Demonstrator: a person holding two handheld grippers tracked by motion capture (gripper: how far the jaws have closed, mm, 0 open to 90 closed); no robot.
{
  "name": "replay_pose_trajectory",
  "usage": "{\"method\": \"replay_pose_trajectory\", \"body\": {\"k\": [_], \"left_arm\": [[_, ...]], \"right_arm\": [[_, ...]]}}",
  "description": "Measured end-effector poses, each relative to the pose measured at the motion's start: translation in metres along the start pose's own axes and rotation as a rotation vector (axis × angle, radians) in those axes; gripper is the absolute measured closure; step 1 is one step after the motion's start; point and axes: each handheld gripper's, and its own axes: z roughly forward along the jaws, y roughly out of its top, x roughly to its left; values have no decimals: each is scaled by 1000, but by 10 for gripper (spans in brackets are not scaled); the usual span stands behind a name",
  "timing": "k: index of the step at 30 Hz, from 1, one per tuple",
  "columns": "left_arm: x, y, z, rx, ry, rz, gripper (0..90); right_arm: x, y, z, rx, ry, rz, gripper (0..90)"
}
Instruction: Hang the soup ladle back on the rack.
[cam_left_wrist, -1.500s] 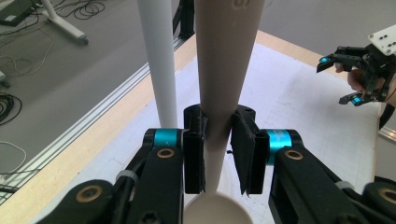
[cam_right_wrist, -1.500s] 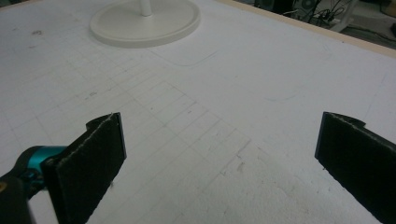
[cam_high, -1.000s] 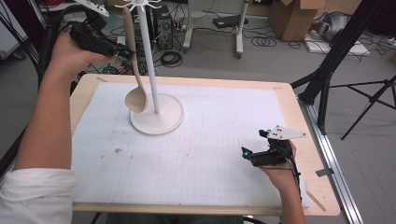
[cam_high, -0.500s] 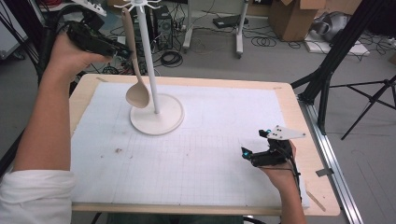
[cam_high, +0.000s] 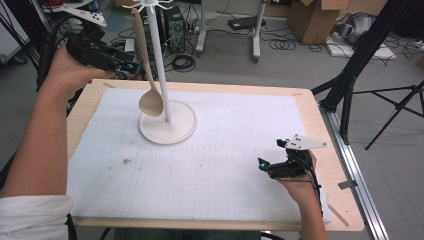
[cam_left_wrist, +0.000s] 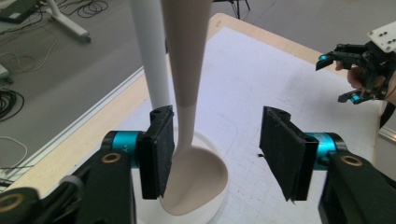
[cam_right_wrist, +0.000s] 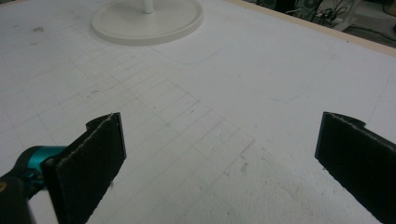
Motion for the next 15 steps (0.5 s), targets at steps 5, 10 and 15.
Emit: {"method": "replay_pose_trajectory", "body": {"k": [5,10,15], "left_arm": [[-9,-6,-3,-21,-9,12,389],[-18,-16,-10,-56,-15,27,328],[-24,-29,-12,-85,-41,53,294]], "right_arm": [[0,0,0,-1,-1,-3,7],[1,0,0,1,-1,-1,7],[1,0,0,-2,2,-2,7]]}}
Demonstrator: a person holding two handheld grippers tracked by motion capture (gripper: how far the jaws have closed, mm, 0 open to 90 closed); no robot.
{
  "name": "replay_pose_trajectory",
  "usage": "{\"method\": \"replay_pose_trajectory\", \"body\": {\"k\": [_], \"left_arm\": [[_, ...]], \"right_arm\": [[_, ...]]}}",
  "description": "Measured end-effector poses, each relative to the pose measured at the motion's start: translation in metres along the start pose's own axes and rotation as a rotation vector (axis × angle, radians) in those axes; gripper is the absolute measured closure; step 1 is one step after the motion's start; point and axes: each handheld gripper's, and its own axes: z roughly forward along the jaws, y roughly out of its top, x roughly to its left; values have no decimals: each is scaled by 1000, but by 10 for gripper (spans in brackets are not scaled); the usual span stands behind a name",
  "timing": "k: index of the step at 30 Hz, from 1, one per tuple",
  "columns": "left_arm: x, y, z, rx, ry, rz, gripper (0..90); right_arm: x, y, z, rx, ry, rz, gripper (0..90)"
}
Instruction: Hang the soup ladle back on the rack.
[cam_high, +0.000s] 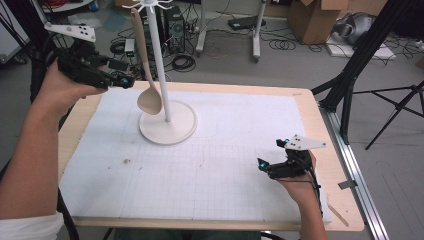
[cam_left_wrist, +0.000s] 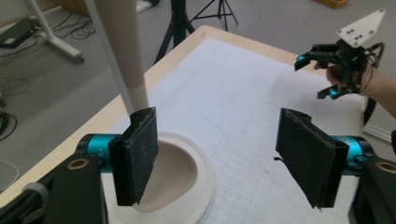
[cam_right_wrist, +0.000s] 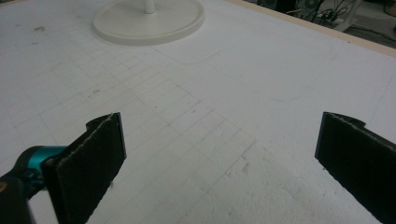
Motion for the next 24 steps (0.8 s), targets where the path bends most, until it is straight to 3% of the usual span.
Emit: {"method": "replay_pose_trajectory", "body": {"k": [8,18,24], "left_arm": [[-10,-24,1,-19,-42,34,224],[-25,-76,6,-56,-69,14,171],[-29,-102,14,-51,-54,-13,147]], "right_arm": [[0,0,0,5,1,-3,7],[1,-1,1,12,0,1,7],[2,-1,4,17,-1,-7,6]]}}
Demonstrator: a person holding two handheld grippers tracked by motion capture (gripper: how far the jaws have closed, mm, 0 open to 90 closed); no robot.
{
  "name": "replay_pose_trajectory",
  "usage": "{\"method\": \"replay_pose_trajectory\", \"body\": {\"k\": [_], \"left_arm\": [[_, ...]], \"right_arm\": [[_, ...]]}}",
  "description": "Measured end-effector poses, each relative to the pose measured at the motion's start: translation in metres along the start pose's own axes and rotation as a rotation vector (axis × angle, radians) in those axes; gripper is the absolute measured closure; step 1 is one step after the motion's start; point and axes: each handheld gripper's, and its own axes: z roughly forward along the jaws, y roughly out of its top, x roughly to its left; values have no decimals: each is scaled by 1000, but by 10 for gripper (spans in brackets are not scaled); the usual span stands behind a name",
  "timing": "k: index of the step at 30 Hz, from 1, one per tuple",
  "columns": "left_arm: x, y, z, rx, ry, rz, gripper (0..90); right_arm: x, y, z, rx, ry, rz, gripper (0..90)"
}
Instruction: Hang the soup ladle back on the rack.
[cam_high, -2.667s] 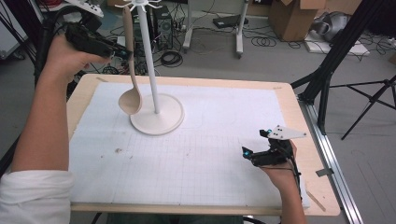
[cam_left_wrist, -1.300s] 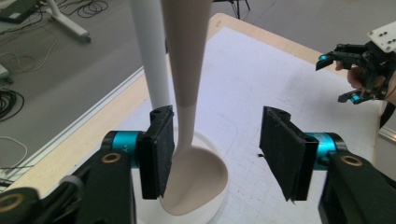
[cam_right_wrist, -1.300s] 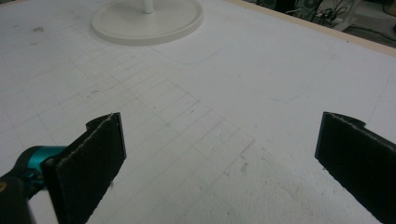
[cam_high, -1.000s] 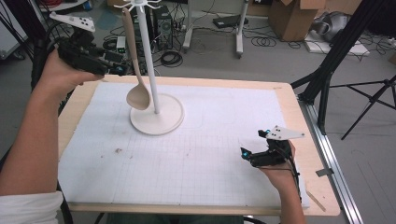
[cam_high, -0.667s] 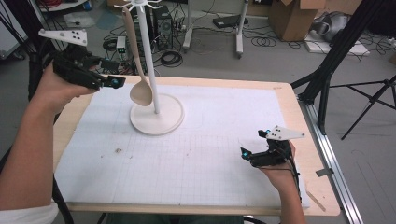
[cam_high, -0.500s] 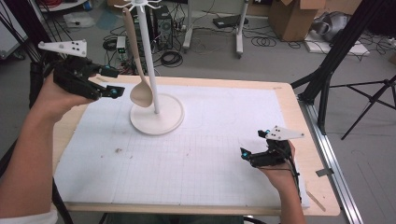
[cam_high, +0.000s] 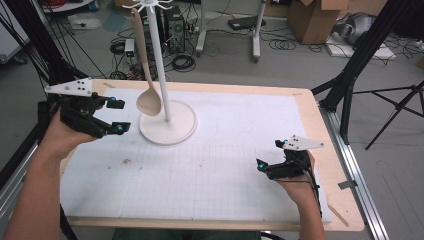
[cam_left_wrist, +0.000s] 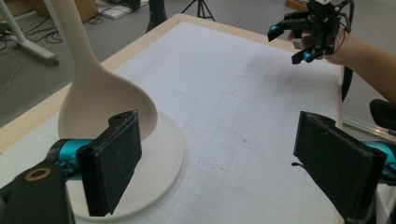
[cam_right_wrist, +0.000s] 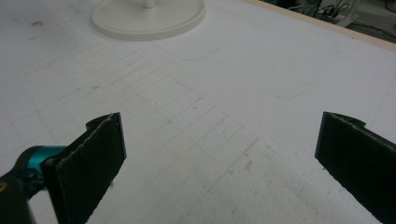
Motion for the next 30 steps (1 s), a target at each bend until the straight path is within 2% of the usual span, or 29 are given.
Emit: {"method": "replay_pose_trajectory", "body": {"k": [4,5,7,8,10,11,12,14,19,20,22,26,30], "left_arm": [[-4,-20,9,-8,-12,-14,132],[-4,-20,9,-8,-12,-14,126],[-7,-37,12,-25,0,-28,123],[-7,-37,12,-25,0,-28,119],[-9,-50,15,-35,0,-47,116],[-11,-61,18,-35,6,-56,109],[-11,-61,18,-35,6,-56,101],[-13,-73,20,-32,10,-66,87],[-13,-83,21,-30,16,-67,70],[-12,-85,23,-13,16,-68,66],[-11,-86,25,44,50,-55,58],[-8,-89,24,28,36,-56,49],[-4,-99,26,18,29,-75,23]], "right_arm": [[0,0,1,3,3,0,6],[0,0,1,3,3,0,6],[0,0,-1,-2,3,3,6],[0,0,-1,-2,3,3,6],[0,0,-2,-4,3,11,7],[0,0,-2,-5,3,7,7],[0,0,-2,-5,3,7,7],[0,0,-1,0,5,10,7],[1,0,2,5,6,2,7],[1,0,2,6,4,2,7],[0,0,2,8,5,1,6],[0,0,2,3,7,1,7],[0,-1,4,6,13,7,6]]}}
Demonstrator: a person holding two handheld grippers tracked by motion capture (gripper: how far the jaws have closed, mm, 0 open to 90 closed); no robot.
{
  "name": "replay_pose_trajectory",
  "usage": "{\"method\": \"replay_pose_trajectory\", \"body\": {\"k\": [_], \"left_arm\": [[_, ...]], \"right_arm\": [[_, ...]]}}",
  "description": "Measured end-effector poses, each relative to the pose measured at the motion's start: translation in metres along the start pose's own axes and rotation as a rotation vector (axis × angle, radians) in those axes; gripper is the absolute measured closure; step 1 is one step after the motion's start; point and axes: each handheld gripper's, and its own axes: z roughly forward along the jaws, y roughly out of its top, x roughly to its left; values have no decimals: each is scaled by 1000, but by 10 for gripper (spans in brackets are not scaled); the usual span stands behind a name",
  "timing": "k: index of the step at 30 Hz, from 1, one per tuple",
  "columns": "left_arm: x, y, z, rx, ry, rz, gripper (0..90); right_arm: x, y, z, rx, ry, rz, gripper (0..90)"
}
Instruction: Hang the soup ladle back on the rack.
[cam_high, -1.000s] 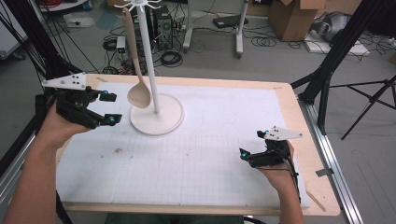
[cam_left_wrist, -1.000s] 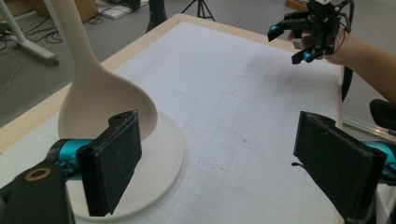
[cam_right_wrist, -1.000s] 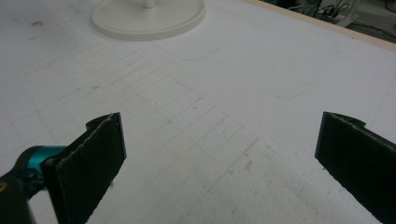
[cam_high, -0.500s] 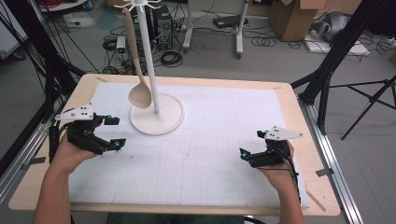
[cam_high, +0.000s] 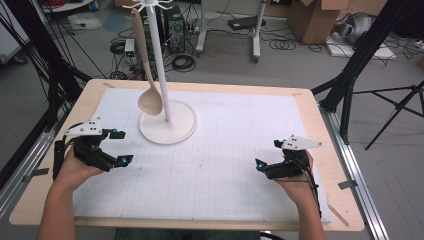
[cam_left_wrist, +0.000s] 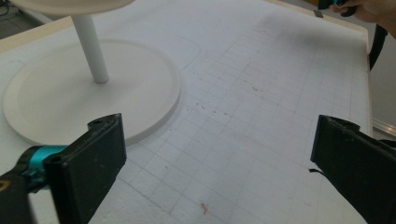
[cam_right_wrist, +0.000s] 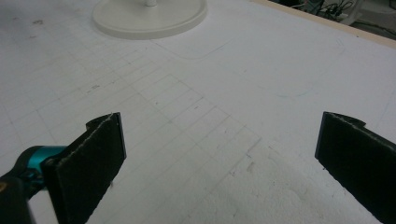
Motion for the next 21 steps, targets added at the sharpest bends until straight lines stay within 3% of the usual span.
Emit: {"method": "replay_pose_trajectory", "body": {"k": [8,21], "left_arm": [[2,-13,7,-17,-8,-32,17],[1,-16,5,-36,1,-13,17]], "right_arm": [[-1,-2,1,-4,13,3,7],[1,-1,1,0,13,-5,6]]}}
